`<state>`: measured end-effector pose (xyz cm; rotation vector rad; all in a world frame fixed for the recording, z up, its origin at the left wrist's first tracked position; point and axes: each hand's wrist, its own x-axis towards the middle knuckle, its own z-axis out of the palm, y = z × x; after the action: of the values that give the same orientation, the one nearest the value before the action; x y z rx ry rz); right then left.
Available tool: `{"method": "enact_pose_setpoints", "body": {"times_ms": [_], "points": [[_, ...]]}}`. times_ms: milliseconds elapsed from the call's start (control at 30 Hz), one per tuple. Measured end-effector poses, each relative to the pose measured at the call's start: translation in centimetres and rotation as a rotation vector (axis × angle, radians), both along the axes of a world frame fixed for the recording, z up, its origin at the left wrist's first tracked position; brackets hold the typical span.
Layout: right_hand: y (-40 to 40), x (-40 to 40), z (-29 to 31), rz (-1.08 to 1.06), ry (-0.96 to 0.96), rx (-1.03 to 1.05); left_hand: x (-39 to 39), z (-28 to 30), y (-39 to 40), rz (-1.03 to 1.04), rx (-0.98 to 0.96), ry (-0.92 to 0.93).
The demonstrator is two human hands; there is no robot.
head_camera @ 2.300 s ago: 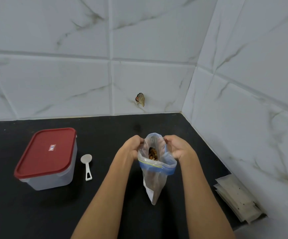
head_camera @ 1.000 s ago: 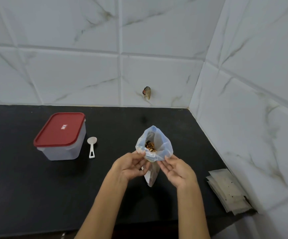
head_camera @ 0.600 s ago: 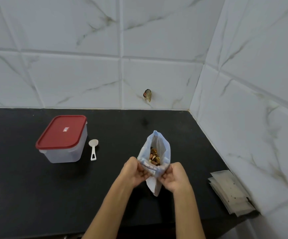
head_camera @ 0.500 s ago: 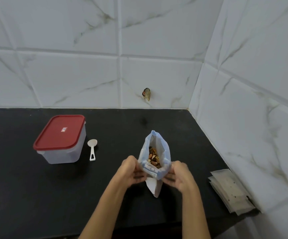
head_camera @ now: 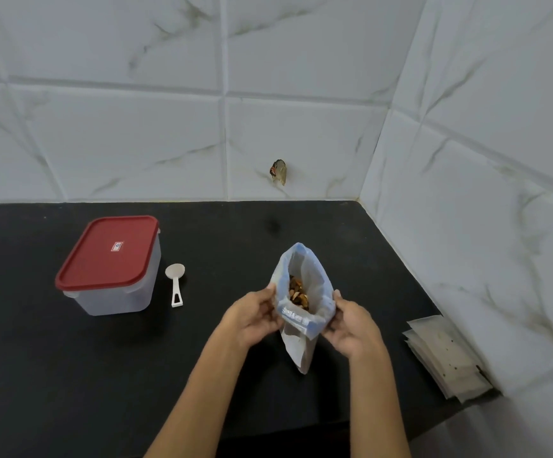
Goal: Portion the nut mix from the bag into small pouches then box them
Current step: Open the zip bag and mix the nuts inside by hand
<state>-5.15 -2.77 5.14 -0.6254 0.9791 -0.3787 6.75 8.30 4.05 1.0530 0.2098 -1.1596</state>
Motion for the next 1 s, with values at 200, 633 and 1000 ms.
{"method": "enact_pose_setpoints", "body": {"times_ms": [200, 633, 1000], "points": [[0.2, 0.4, -1.3, 0.075, -0.002, 0.017, -0.3, -0.6, -0.6, -0.046, 0.051, 0.043], [-1.0, 0.8, 0.5, 0.31, 0.776, -1.038, -1.3, 2.0, -0.9, -0.175, 0.622, -1.503], [-2.3, 1.3, 1.1, 0.516, 0.687, -1.21, -0.1, 1.9, -1.4, -0.371, 0.61, -1.643]]}}
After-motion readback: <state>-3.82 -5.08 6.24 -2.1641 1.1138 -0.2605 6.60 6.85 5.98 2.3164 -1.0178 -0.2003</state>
